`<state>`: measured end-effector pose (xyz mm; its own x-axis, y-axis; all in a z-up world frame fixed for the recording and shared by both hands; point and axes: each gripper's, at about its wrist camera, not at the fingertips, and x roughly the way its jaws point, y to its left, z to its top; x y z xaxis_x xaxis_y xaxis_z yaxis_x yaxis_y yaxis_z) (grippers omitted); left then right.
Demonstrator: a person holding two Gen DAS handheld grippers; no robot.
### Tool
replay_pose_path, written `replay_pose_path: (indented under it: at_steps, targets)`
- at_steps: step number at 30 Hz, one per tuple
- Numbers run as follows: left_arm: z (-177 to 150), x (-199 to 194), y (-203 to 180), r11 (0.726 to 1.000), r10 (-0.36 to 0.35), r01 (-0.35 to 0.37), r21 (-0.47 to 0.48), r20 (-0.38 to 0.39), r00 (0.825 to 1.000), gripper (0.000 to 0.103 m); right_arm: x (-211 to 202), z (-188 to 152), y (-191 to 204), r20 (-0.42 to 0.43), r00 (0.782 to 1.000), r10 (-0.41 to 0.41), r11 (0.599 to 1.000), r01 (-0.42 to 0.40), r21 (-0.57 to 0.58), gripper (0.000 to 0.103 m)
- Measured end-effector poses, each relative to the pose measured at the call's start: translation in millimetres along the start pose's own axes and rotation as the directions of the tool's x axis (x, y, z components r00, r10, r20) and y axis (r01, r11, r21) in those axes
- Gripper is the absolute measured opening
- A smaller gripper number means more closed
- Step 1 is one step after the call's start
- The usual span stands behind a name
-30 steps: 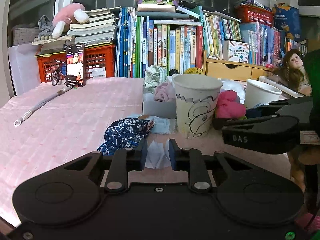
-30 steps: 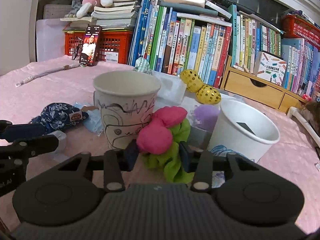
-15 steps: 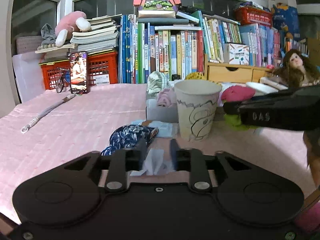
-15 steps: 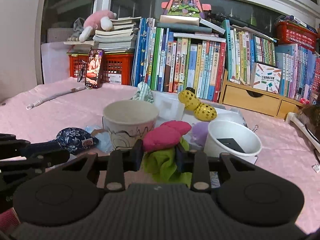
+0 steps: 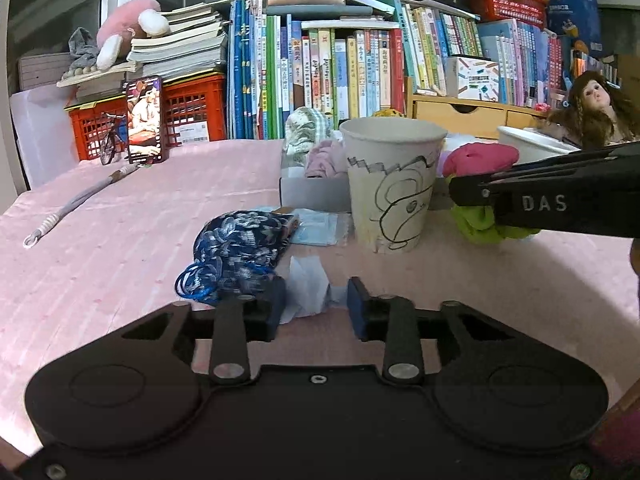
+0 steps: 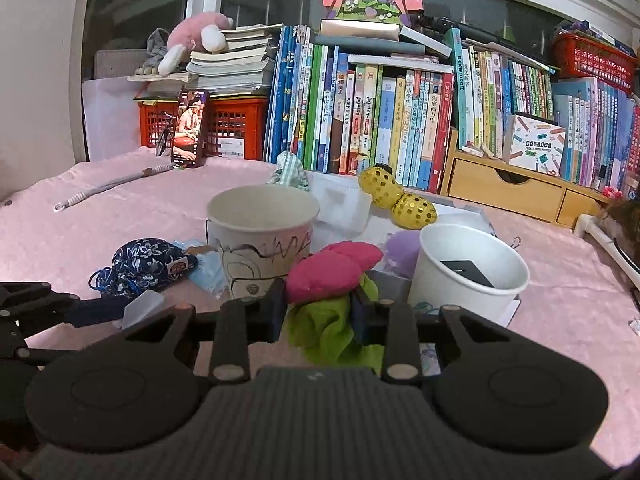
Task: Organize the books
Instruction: 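Carry the tissue with the left tool to the box while the right tool carries the scrunchie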
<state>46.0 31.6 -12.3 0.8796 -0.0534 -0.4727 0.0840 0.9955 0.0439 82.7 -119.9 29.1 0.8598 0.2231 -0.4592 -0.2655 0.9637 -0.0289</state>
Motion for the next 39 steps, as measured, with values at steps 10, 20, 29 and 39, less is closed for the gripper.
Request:
replay_pose_path:
  at_steps: [10, 20, 29, 39]
  targets:
    - [23, -28, 1, 0.999, -0.049, 0.050, -0.005, 0.064, 0.997, 0.023, -15, 13, -3, 0.062, 0.998, 0.016, 1.000, -0.017, 0.003, 0.039]
    - [79, -45, 19, 0.994, -0.098, 0.104, -0.032, 0.150, 0.984, 0.023, -28, 38, -23, 0.117, 0.992, 0.044, 0.997, -0.052, 0.062, 0.038]
    - [148, 1, 41, 0.982, -0.167, 0.174, -0.069, 0.089, 0.982, 0.023, -11, 84, -58, 0.108, 0.992, 0.072, 0.987, -0.086, 0.132, 0.038]
    - [203, 97, 40, 0.949, -0.285, 0.264, -0.171, -0.113, 0.952, 0.023, 66, 119, -103, -0.070, 0.979, 0.191, 0.920, -0.154, 0.360, 0.038]
